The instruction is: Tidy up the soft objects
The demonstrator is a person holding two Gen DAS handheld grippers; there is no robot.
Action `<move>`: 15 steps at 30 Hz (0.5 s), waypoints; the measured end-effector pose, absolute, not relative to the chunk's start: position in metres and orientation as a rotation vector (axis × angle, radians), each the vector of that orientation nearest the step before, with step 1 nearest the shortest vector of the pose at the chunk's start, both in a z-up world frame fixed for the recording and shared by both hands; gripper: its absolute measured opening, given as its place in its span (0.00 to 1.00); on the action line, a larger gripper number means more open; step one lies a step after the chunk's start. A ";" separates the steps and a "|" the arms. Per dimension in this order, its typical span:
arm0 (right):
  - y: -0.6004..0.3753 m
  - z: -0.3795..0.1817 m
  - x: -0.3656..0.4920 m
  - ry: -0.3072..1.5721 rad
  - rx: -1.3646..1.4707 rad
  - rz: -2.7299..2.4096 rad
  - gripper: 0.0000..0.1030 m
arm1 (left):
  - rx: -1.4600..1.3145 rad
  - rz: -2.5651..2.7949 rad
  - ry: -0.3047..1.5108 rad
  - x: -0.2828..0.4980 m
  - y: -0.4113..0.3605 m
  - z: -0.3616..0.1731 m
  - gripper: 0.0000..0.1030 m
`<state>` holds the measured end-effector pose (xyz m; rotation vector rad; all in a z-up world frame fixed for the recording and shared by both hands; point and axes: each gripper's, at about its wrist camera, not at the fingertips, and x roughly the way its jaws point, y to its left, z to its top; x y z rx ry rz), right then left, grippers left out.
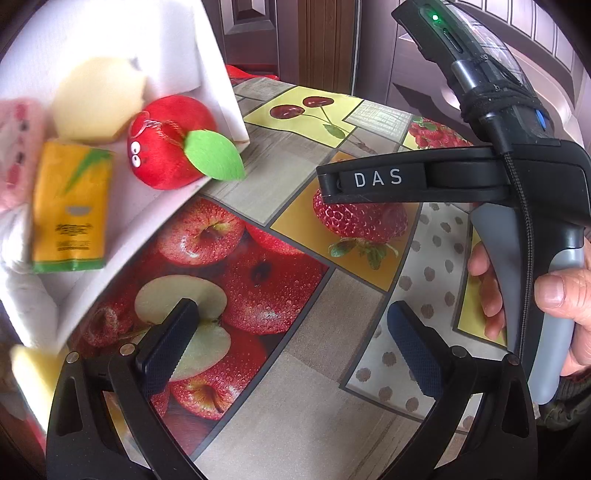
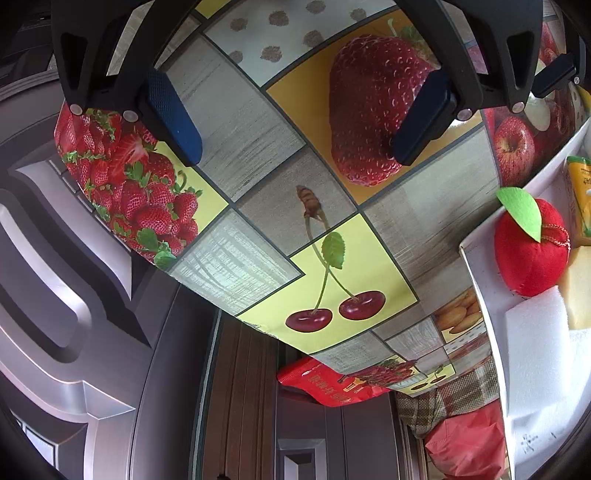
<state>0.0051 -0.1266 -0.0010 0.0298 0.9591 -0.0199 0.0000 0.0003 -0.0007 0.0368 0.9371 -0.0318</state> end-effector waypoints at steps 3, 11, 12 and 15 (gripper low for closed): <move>-0.127 -0.001 0.005 0.959 0.030 -0.020 1.00 | 0.037 -0.032 0.937 0.000 0.000 -0.001 0.99; -0.128 -0.001 0.005 0.959 0.028 -0.021 1.00 | 0.033 -0.034 0.937 0.002 -0.001 0.001 0.99; -0.128 -0.001 0.005 0.959 0.028 -0.021 1.00 | 0.033 -0.034 0.937 0.002 0.000 0.001 0.99; -0.127 -0.001 0.006 0.960 0.027 -0.022 1.00 | 0.033 -0.034 0.937 0.000 0.000 0.001 0.99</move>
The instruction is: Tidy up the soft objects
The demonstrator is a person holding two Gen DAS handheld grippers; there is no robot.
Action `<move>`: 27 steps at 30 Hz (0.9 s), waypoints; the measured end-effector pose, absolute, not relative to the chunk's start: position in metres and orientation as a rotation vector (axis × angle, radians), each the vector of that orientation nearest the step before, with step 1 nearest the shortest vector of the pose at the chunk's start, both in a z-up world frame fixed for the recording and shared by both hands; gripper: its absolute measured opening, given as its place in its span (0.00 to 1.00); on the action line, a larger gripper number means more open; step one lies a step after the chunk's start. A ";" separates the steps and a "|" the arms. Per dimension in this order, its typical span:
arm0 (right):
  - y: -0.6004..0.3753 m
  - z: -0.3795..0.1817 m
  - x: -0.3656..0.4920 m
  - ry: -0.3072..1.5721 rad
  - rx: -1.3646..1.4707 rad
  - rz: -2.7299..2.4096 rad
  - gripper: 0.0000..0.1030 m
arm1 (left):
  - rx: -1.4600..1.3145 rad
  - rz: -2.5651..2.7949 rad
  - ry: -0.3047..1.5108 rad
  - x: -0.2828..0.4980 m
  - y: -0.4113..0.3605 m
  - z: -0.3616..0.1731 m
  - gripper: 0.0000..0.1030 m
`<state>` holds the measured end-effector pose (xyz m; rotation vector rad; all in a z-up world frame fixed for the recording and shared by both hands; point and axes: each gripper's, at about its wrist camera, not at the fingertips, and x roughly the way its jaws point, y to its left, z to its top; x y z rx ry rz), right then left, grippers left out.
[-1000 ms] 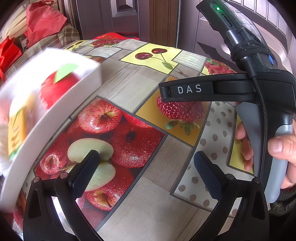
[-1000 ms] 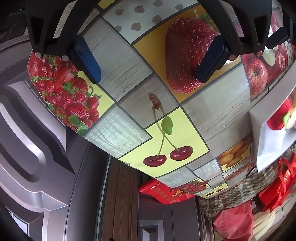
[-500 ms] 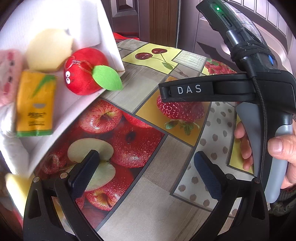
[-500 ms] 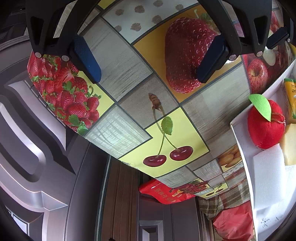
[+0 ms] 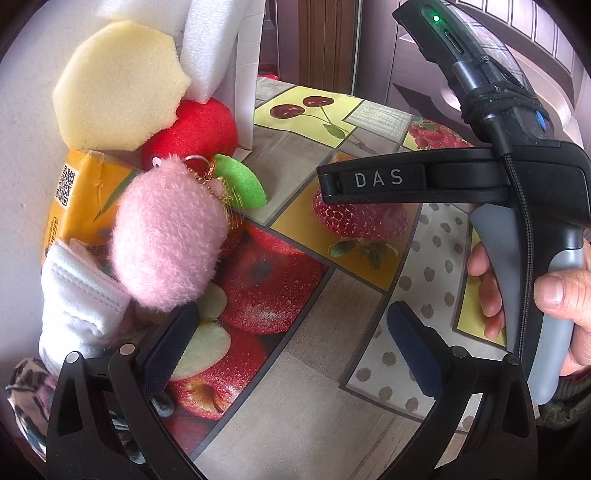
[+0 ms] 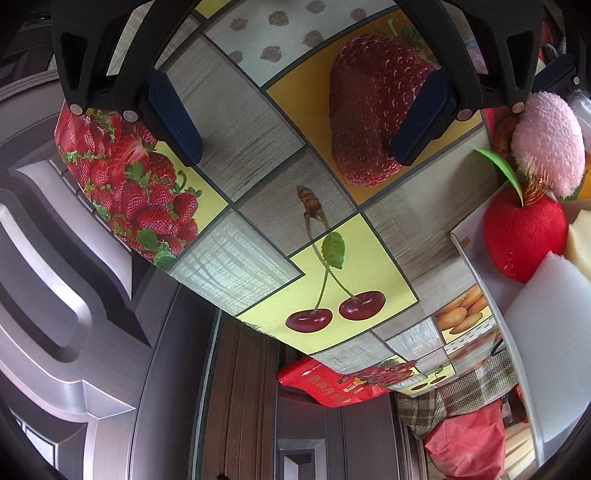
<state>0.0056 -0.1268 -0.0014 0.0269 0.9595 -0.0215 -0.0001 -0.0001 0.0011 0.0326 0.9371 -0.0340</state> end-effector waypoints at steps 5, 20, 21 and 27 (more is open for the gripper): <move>-0.127 -0.001 0.006 0.960 0.026 -0.022 1.00 | 0.032 -0.034 0.937 0.000 0.000 0.001 0.99; -0.127 -0.001 0.006 0.960 0.025 -0.023 1.00 | 0.038 -0.033 0.937 0.001 -0.001 0.001 0.99; -0.128 -0.001 0.006 0.960 0.025 -0.023 1.00 | 0.038 -0.033 0.937 0.001 -0.001 0.001 0.99; -0.128 -0.001 0.006 0.960 0.025 -0.023 1.00 | 0.037 -0.033 0.937 0.000 -0.002 0.002 0.99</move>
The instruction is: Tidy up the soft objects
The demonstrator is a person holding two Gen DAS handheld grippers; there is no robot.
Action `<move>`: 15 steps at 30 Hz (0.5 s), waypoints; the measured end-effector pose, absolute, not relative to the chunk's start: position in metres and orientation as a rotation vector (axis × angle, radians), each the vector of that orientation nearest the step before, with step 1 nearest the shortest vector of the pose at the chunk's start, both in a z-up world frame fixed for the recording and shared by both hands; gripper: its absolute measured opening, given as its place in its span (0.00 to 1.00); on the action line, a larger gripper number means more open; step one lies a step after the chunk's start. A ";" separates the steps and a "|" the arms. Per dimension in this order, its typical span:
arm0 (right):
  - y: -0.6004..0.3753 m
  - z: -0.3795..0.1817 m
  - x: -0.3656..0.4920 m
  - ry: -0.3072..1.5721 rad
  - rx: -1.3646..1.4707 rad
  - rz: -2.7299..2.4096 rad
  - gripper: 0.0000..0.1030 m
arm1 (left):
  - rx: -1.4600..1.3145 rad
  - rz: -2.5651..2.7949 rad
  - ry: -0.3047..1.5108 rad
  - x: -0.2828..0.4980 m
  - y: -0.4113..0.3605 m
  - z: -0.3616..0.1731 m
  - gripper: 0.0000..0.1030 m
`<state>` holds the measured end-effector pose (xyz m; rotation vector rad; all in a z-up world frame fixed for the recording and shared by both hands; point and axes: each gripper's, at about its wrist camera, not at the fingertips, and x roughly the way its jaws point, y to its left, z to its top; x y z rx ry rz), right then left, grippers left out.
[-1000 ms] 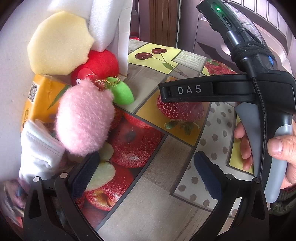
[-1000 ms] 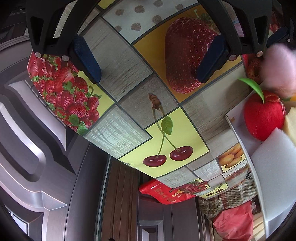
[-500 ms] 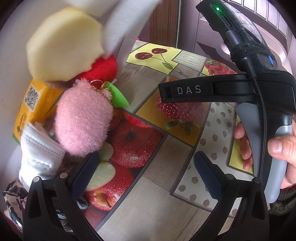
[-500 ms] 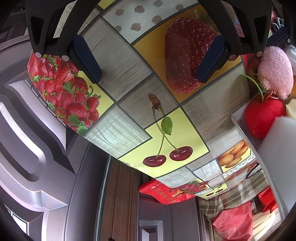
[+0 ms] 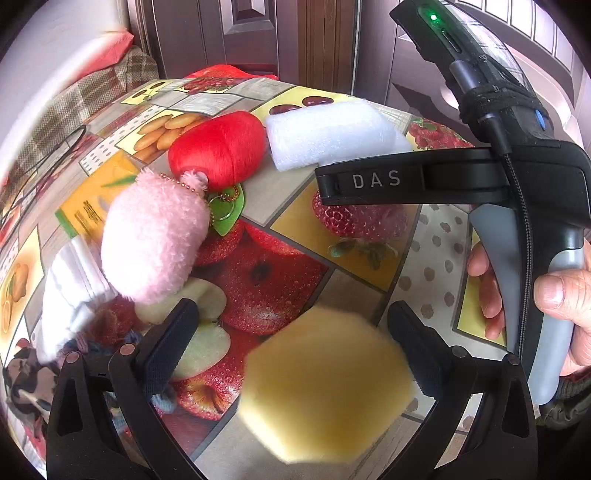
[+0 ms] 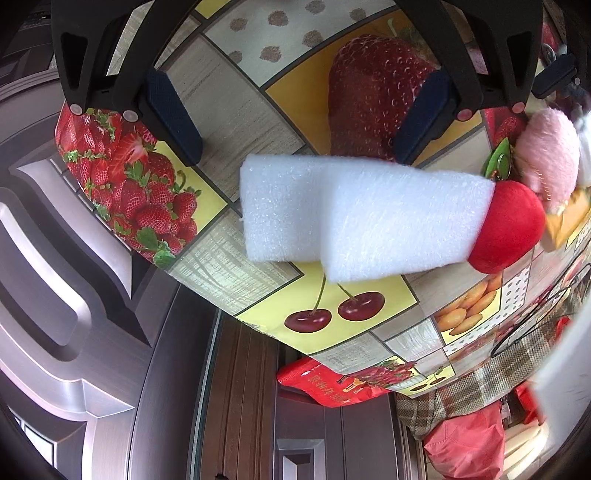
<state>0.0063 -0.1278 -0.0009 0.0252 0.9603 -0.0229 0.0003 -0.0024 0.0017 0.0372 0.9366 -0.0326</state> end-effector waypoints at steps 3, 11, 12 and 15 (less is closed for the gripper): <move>-0.128 -0.001 0.006 0.960 0.025 -0.023 1.00 | 0.037 -0.033 0.937 0.000 -0.002 0.002 0.99; -0.128 -0.001 0.007 0.960 0.025 -0.023 1.00 | 0.037 -0.033 0.937 0.000 -0.002 0.002 0.99; -0.128 -0.001 0.007 0.960 0.025 -0.023 1.00 | 0.037 -0.033 0.937 0.000 -0.002 0.002 0.99; -0.129 0.000 0.007 0.960 0.025 -0.023 1.00 | 0.036 -0.033 0.937 0.000 -0.002 0.002 0.99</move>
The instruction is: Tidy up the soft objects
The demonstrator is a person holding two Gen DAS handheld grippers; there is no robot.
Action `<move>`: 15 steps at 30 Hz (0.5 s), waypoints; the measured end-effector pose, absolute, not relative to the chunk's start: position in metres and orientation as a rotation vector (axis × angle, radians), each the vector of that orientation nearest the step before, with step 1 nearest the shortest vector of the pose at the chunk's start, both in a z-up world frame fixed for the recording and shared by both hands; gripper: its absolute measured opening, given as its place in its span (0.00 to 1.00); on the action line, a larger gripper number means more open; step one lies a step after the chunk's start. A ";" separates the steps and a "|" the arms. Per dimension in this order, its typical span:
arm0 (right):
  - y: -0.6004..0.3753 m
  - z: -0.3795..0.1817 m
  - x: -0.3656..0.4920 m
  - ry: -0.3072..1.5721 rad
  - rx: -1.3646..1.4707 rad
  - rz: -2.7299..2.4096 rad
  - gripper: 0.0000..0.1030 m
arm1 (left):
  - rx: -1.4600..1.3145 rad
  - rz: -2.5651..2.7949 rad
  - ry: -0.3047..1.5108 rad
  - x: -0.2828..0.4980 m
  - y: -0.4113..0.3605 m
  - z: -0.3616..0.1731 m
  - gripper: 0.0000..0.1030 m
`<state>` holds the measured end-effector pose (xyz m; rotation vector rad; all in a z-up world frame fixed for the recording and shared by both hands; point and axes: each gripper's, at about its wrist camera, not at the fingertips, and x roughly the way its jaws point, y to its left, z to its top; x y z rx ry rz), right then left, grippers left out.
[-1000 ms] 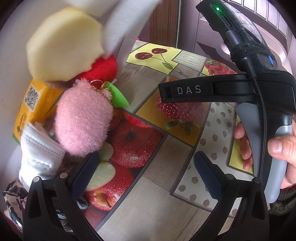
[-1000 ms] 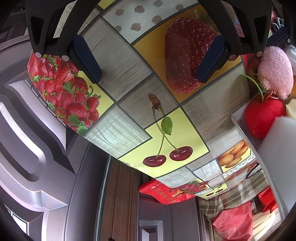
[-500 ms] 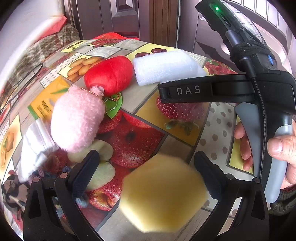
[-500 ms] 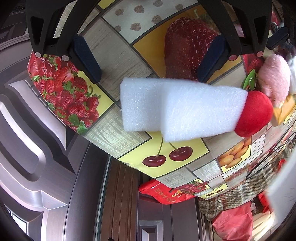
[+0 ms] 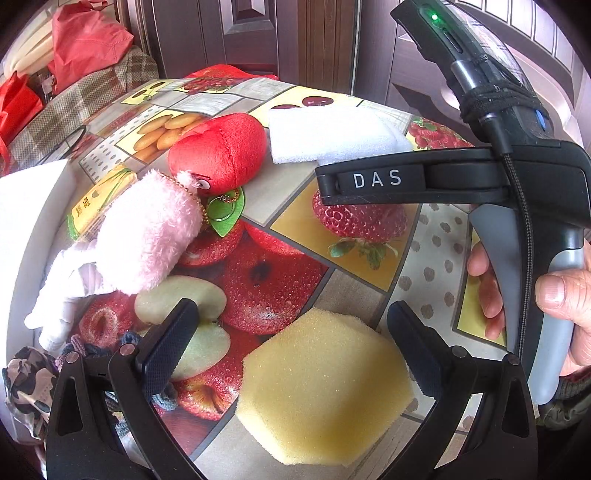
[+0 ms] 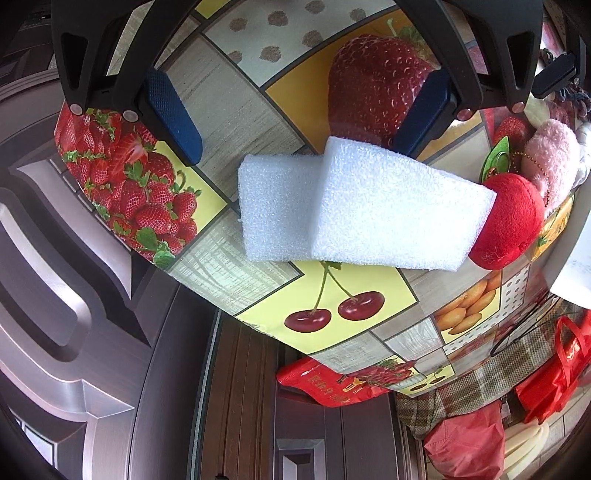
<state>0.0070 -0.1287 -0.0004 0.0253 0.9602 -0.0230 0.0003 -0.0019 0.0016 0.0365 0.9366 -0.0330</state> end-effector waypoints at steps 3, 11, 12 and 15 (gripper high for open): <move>-0.128 -0.001 0.007 0.960 0.025 -0.023 1.00 | 0.036 -0.033 0.937 0.000 -0.002 0.002 0.99; -0.128 -0.001 0.008 0.960 0.027 -0.022 1.00 | 0.036 -0.033 0.937 0.000 -0.002 0.002 0.99; -0.128 -0.001 0.007 0.960 0.027 -0.022 1.00 | 0.036 -0.033 0.937 0.000 -0.002 0.002 0.99; -0.127 0.000 0.007 0.960 0.027 -0.022 1.00 | 0.036 -0.033 0.937 0.000 -0.002 0.002 0.99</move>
